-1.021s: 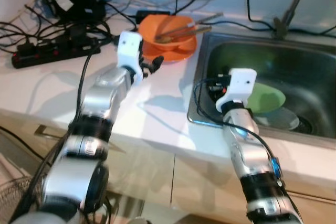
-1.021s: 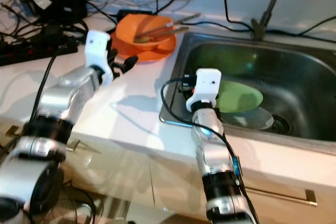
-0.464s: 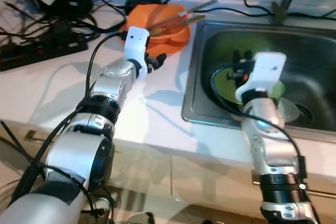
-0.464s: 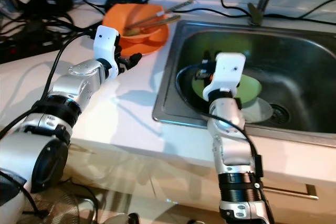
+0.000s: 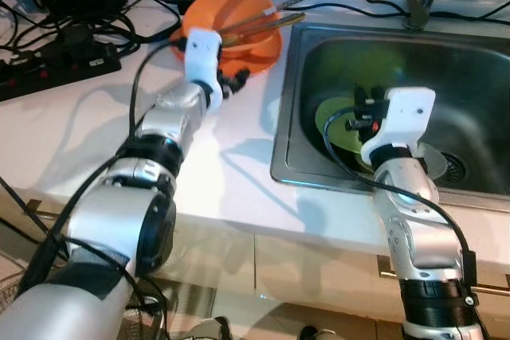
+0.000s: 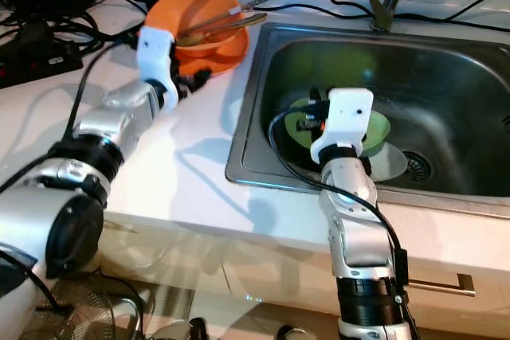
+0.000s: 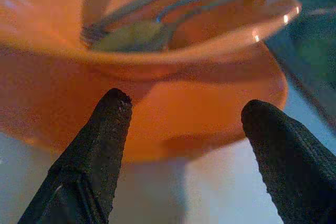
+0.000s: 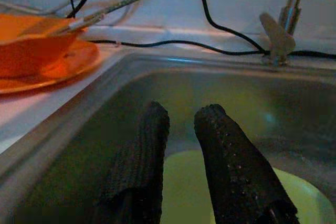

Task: Kitchen organization

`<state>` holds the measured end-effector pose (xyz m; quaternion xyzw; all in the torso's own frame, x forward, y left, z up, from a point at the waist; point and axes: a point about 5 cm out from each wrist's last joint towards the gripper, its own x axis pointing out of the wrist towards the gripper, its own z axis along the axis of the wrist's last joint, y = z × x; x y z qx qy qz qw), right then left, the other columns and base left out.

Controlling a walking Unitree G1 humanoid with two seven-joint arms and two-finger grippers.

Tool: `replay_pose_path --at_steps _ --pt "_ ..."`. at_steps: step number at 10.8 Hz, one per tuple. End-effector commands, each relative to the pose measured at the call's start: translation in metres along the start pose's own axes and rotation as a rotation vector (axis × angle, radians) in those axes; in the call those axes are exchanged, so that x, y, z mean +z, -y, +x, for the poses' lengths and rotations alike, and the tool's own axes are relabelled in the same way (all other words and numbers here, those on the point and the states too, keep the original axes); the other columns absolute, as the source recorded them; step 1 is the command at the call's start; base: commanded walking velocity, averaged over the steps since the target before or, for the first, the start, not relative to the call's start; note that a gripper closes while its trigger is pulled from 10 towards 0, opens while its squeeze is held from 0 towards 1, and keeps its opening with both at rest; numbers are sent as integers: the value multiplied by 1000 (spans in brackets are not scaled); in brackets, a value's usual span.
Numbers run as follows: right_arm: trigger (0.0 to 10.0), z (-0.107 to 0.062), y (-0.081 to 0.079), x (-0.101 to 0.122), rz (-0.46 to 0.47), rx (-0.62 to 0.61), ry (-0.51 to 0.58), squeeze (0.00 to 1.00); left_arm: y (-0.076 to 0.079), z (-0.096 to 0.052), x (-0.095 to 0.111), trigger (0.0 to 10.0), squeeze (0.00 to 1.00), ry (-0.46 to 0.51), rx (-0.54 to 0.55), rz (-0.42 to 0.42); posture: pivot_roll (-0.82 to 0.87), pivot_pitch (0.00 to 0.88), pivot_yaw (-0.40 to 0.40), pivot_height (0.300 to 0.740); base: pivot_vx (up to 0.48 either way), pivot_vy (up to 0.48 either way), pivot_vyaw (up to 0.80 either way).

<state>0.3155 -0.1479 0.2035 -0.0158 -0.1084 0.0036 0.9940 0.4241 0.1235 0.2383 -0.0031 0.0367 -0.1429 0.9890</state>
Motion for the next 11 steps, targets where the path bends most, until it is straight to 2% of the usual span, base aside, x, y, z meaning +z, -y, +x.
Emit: replay_pose_path --at_steps 1,3,7,11 --pt "10000 -3 -1 2 -4 15 3 0 -3 0 5 10000 0 16 14 -22 11 184 28 740 0 0 0" --pt "10000 -7 2 3 -13 12 -10 0 -6 -1 15 10000 0 49 6 -50 3 178 21 740 0 0 0" --pt "10000 -14 9 6 -37 -6 -20 0 -12 -1 10 10000 0 -21 46 18 -42 201 28 740 0 0 0" --pt "10000 -25 13 5 -43 -30 -41 0 -8 1 16 10000 0 -3 52 28 -68 195 50 740 0 0 0"
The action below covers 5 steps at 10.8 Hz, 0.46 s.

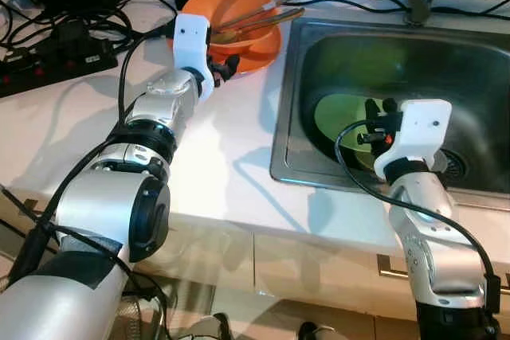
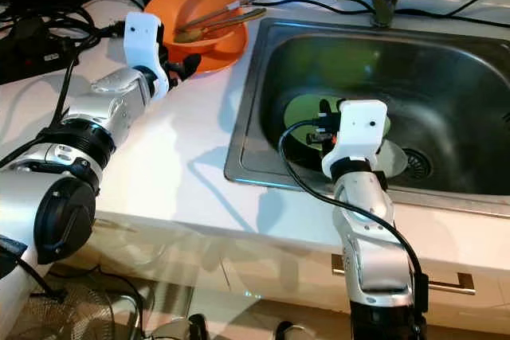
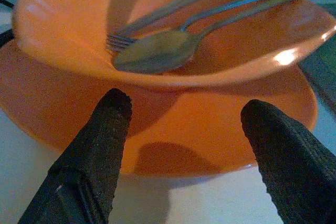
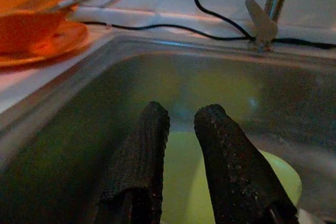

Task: Kitchen organization

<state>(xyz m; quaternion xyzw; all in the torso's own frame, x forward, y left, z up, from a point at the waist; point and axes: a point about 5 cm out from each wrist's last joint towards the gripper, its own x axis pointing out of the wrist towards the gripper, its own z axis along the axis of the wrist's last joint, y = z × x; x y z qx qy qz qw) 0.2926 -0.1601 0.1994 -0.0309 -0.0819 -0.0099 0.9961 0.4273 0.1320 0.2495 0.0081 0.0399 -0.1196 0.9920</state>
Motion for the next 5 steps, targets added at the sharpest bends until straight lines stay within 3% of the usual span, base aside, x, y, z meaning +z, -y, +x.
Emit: replay_pose_path --at_steps 1,5 --pt "10000 -4 -1 4 -7 -9 8 0 3 1 4 10000 0 -1 3 10 -68 191 54 740 0 0 0" --pt "10000 -7 -5 0 4 -6 -12 0 3 0 -16 10000 0 -95 2 11 -50 201 62 740 0 0 0"
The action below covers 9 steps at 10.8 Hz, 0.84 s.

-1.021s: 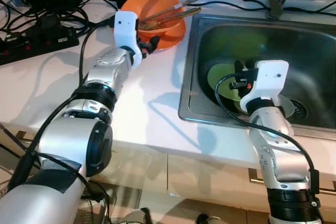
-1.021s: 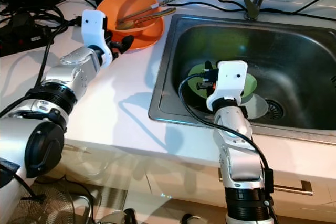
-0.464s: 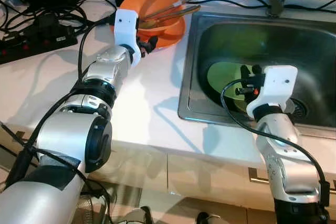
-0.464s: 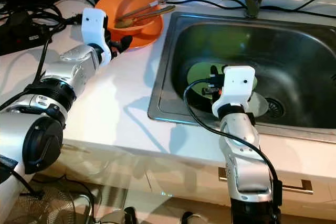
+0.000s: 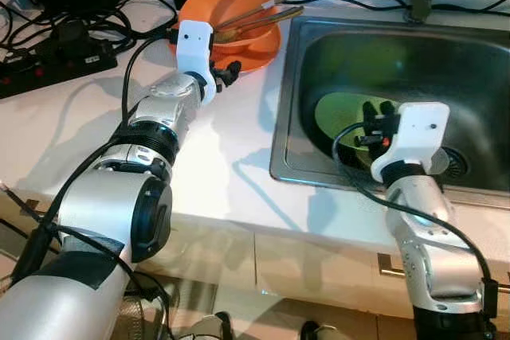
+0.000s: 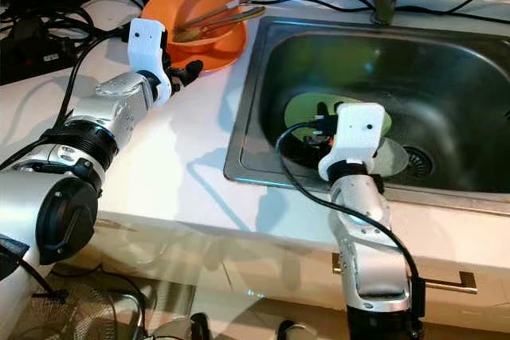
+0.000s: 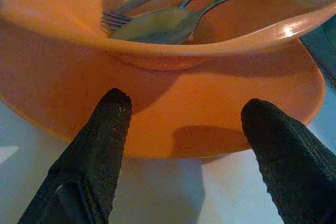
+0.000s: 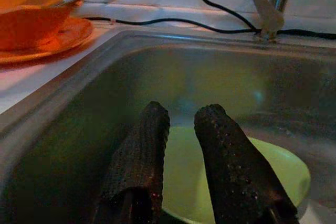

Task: Kitchen organization

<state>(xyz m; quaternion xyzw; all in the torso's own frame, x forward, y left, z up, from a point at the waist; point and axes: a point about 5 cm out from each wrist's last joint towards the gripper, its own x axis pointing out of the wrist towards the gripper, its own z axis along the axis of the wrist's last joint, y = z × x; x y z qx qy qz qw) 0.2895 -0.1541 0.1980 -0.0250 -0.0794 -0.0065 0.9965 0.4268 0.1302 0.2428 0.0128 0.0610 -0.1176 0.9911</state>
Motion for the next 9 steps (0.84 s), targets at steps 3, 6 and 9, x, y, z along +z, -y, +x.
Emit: replay_pose_path --at_steps 3,6,9 --pt "10000 -2 1 -2 -2 -20 -17 0 5 -1 -27 10000 0 -147 -40 19 -19 214 68 740 0 0 0" --pt "10000 5 -5 -3 12 -3 -15 0 3 -5 -47 10000 0 -234 -100 32 33 201 59 740 0 0 0" --pt "10000 14 -12 -3 27 23 -7 0 -13 -10 -44 10000 0 -248 -95 -8 83 179 45 740 0 0 0"
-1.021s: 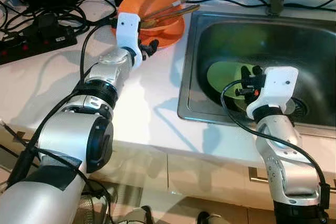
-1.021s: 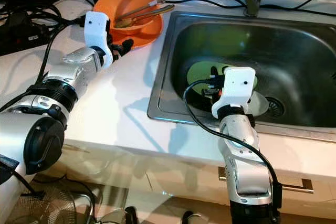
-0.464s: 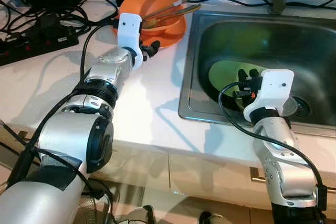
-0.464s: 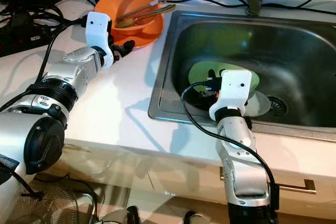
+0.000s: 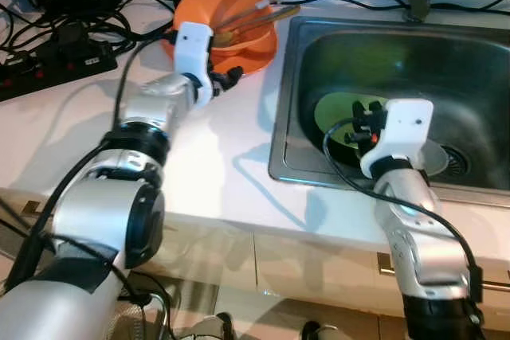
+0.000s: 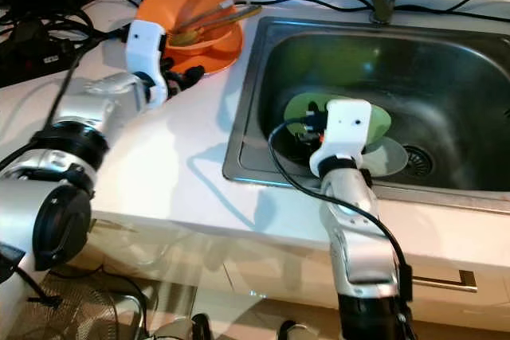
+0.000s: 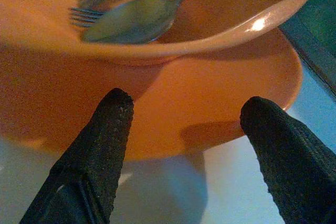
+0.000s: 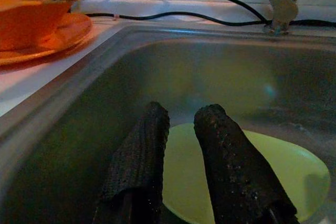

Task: Kitchen organization

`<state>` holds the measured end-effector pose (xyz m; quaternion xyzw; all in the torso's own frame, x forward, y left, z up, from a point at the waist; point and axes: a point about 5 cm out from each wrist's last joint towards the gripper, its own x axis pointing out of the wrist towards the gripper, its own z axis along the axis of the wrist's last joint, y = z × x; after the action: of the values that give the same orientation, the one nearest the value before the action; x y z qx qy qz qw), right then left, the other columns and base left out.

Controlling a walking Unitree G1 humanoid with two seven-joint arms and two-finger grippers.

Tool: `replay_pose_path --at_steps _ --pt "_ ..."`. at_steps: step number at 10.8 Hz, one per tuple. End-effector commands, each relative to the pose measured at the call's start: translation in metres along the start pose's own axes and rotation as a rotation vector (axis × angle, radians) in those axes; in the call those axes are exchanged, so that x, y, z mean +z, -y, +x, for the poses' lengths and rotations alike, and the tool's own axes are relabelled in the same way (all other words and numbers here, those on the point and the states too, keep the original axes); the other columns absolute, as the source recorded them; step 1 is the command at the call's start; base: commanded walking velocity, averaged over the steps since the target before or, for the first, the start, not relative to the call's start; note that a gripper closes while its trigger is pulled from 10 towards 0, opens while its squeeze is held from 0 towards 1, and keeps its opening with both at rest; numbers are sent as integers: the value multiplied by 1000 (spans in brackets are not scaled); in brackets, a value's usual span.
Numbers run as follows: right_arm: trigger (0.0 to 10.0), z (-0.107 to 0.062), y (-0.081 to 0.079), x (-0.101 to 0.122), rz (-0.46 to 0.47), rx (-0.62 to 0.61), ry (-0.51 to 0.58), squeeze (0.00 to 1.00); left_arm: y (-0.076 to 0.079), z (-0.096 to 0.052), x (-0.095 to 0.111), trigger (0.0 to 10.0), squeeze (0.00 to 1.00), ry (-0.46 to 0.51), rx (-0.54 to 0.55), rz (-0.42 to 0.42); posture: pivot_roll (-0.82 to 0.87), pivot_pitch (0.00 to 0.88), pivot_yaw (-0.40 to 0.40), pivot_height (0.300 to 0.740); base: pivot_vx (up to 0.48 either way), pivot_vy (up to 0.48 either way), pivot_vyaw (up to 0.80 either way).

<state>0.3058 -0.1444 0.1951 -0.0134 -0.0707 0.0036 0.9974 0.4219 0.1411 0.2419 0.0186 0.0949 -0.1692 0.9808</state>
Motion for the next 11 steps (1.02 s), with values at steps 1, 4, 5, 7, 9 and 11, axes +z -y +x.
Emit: replay_pose_path --at_steps 1,4,5,7,9,11 --pt "10000 2 -3 2 6 11 14 0 -5 -3 -42 10000 0 -176 5 -35 98 174 40 740 0 0 0" --pt "10000 14 -9 2 19 32 31 0 -8 -13 -33 10000 0 -151 -1 -51 151 148 31 740 0 0 0" --pt "10000 15 -11 2 24 38 38 0 -6 -22 -33 10000 0 -146 -9 -55 163 142 32 740 0 0 0" --pt "10000 18 -12 0 30 42 42 0 -4 -32 -27 10000 0 -129 -3 -49 174 132 32 740 0 0 0" --pt "10000 20 -13 1 34 44 56 0 -1 -41 -9 10000 0 -74 10 -27 175 123 33 740 0 0 0" --pt "10000 21 -13 1 34 41 64 0 3 -42 16 10000 0 51 31 23 168 121 33 740 0 0 0"
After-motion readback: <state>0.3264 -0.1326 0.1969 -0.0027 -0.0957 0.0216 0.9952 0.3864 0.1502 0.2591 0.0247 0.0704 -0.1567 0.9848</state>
